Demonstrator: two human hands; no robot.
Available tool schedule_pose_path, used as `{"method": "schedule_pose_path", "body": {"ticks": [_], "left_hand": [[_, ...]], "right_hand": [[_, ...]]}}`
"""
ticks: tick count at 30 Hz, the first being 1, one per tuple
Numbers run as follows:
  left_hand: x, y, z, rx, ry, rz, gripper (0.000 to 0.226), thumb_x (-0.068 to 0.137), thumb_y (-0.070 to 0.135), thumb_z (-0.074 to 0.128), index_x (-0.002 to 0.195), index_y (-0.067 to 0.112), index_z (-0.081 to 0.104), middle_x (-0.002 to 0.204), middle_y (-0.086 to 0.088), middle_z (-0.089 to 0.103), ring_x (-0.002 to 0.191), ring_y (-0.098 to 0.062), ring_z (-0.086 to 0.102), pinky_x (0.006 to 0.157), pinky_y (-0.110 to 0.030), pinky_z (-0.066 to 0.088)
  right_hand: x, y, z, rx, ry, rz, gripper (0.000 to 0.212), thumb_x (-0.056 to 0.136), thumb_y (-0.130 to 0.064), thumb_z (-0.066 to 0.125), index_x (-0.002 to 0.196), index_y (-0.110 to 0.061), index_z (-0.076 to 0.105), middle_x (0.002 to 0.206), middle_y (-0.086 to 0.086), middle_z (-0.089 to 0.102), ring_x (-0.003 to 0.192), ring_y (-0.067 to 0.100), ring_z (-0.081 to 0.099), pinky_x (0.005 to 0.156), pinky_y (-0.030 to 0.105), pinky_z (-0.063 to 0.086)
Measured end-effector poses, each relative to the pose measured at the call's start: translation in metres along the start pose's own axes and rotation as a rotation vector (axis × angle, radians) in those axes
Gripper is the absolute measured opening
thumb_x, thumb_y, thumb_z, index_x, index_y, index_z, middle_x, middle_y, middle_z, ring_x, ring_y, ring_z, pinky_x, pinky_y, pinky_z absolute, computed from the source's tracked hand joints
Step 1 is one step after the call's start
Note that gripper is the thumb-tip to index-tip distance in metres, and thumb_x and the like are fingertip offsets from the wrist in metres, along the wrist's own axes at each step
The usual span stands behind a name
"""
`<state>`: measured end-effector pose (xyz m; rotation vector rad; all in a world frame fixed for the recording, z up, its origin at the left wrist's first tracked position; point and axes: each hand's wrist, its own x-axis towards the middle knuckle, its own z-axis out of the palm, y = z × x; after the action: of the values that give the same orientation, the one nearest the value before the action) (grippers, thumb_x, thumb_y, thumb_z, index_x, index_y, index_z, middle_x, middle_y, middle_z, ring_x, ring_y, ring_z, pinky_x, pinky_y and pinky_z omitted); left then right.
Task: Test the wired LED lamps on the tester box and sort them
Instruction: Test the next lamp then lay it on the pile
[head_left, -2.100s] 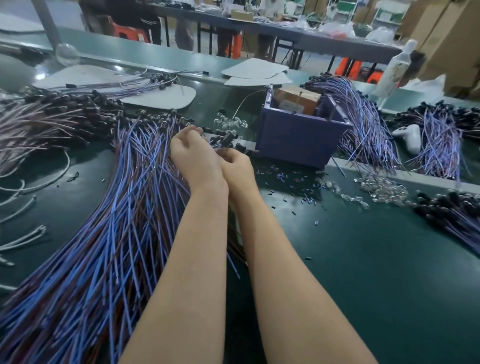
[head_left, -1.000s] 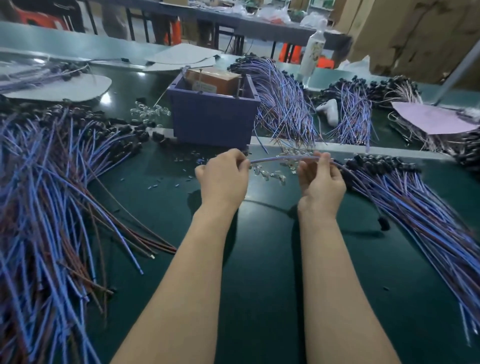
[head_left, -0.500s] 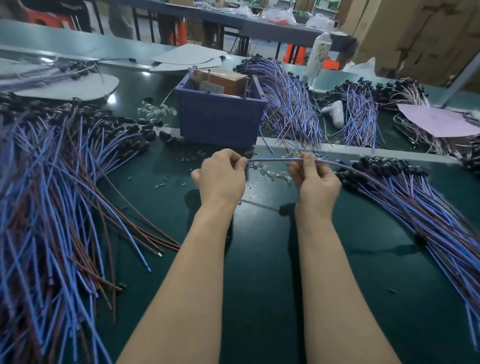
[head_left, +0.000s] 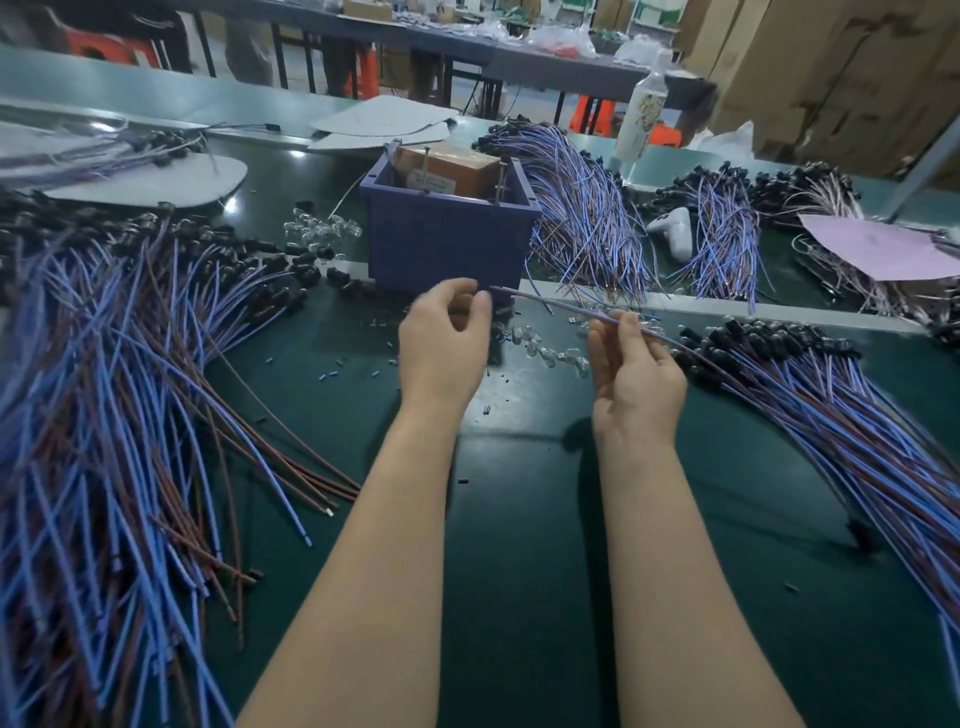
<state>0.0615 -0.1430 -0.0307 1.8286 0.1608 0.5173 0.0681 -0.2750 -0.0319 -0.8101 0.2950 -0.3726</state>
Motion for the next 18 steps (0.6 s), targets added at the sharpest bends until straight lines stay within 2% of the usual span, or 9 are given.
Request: {"method": "schedule_pose_path", "body": {"ticks": [3, 7, 10, 14, 16, 18], "left_hand": [[0.000, 0.004, 0.001, -0.226, -0.108, -0.013, 0.014, 0.095, 0.023, 0.055, 0.083, 0.021, 0.062, 0.075, 0.006, 0.067, 0.062, 0.001, 0.060, 0.068, -0.016, 0.049], [0.002, -0.003, 0.006, -0.133, -0.091, -0.061, 0.014, 0.094, 0.014, 0.056, 0.083, 0.011, 0.065, 0.065, 0.007, 0.064, 0.047, 0.005, 0.052, 0.057, -0.015, 0.046], [0.005, -0.009, 0.004, -0.075, 0.019, -0.097, 0.016, 0.094, 0.014, 0.055, 0.080, 0.011, 0.064, 0.062, 0.009, 0.061, 0.048, 0.003, 0.053, 0.054, -0.010, 0.045], [0.008, -0.010, -0.002, -0.187, 0.144, -0.132, 0.016, 0.093, 0.012, 0.051, 0.082, 0.014, 0.063, 0.066, 0.008, 0.063, 0.061, -0.005, 0.057, 0.067, -0.022, 0.048], [0.004, -0.007, 0.003, -0.224, 0.083, -0.154, 0.018, 0.096, 0.018, 0.049, 0.084, 0.015, 0.062, 0.069, 0.007, 0.064, 0.066, -0.011, 0.057, 0.071, -0.029, 0.048], [0.001, -0.004, 0.007, -0.196, -0.030, -0.159, 0.030, 0.097, 0.033, 0.049, 0.075, 0.019, 0.062, 0.068, 0.007, 0.064, 0.063, -0.011, 0.055, 0.073, -0.031, 0.048]], "right_hand": [[-0.001, 0.000, -0.001, -0.048, -0.025, -0.001, 0.019, 0.093, -0.007, 0.056, 0.074, -0.006, 0.060, 0.054, -0.004, 0.066, 0.054, 0.005, 0.065, 0.062, 0.017, 0.057], [-0.002, 0.002, 0.000, -0.089, -0.025, -0.002, 0.020, 0.093, -0.008, 0.056, 0.074, -0.007, 0.060, 0.053, -0.005, 0.066, 0.054, 0.004, 0.064, 0.061, 0.016, 0.056], [0.000, -0.002, -0.003, -0.050, 0.023, -0.026, 0.020, 0.093, -0.007, 0.055, 0.073, -0.006, 0.059, 0.052, -0.005, 0.065, 0.052, 0.005, 0.064, 0.059, 0.016, 0.056], [0.005, -0.009, -0.010, 0.003, 0.064, -0.050, 0.019, 0.093, -0.005, 0.055, 0.074, -0.006, 0.058, 0.051, -0.005, 0.064, 0.051, 0.005, 0.063, 0.060, 0.017, 0.056], [0.003, -0.005, -0.008, -0.025, 0.033, -0.036, 0.020, 0.094, -0.006, 0.055, 0.074, -0.007, 0.059, 0.051, -0.005, 0.065, 0.052, 0.004, 0.064, 0.061, 0.017, 0.057], [0.000, -0.001, -0.004, -0.055, 0.004, -0.026, 0.020, 0.094, -0.007, 0.054, 0.074, -0.007, 0.059, 0.052, -0.005, 0.065, 0.053, 0.004, 0.064, 0.063, 0.017, 0.057]]}}
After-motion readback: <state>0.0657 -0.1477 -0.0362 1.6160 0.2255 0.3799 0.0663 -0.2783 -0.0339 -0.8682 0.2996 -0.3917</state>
